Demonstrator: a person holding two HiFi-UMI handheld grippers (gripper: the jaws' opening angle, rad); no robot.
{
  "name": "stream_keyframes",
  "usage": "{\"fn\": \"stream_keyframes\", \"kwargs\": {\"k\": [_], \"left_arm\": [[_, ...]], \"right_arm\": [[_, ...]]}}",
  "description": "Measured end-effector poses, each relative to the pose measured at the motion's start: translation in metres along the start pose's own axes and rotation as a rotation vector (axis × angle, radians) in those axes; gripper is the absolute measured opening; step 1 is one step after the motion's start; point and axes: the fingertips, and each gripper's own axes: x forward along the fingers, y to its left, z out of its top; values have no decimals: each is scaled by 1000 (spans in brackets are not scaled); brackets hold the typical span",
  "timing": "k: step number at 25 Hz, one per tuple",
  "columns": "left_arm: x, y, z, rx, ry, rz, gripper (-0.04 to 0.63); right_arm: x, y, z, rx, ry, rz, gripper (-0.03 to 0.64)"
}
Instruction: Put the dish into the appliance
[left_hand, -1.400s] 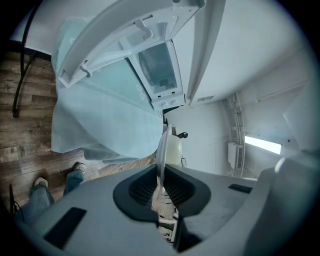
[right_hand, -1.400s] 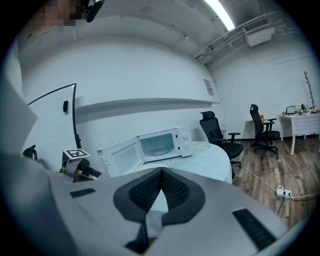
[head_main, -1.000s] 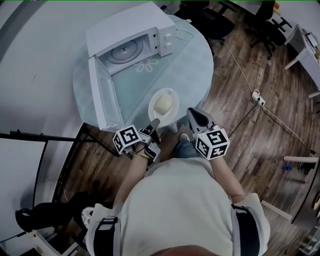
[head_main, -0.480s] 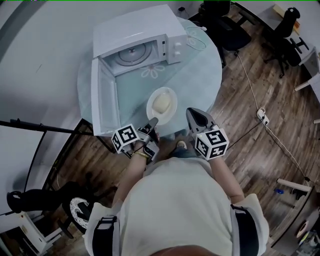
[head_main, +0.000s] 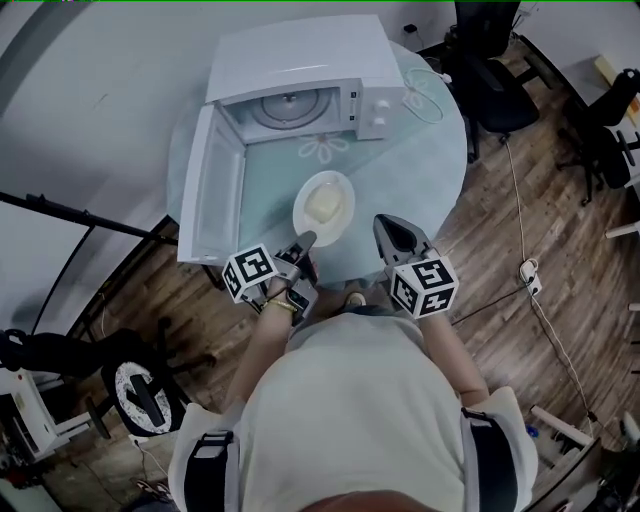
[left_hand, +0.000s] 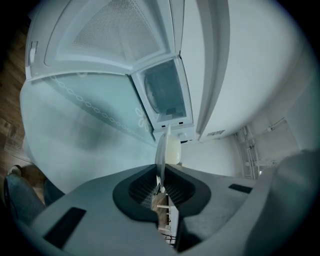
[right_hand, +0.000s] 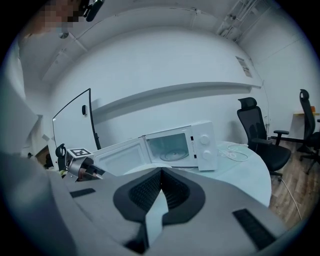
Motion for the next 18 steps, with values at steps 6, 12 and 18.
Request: {"fn": "stream_keyframes", "kwargs": {"k": [6,12,18], "left_arm": [[8,0,10,-33,-96,9,40],[9,3,23,-61,-177,24,40],[12,2,37,-77,-237,39,40]], "right_arm": [[16,-11,5,-32,25,86,6],[25,-16,5,-52,37,143,6],[25,-15,1,-49,53,179,6]]}}
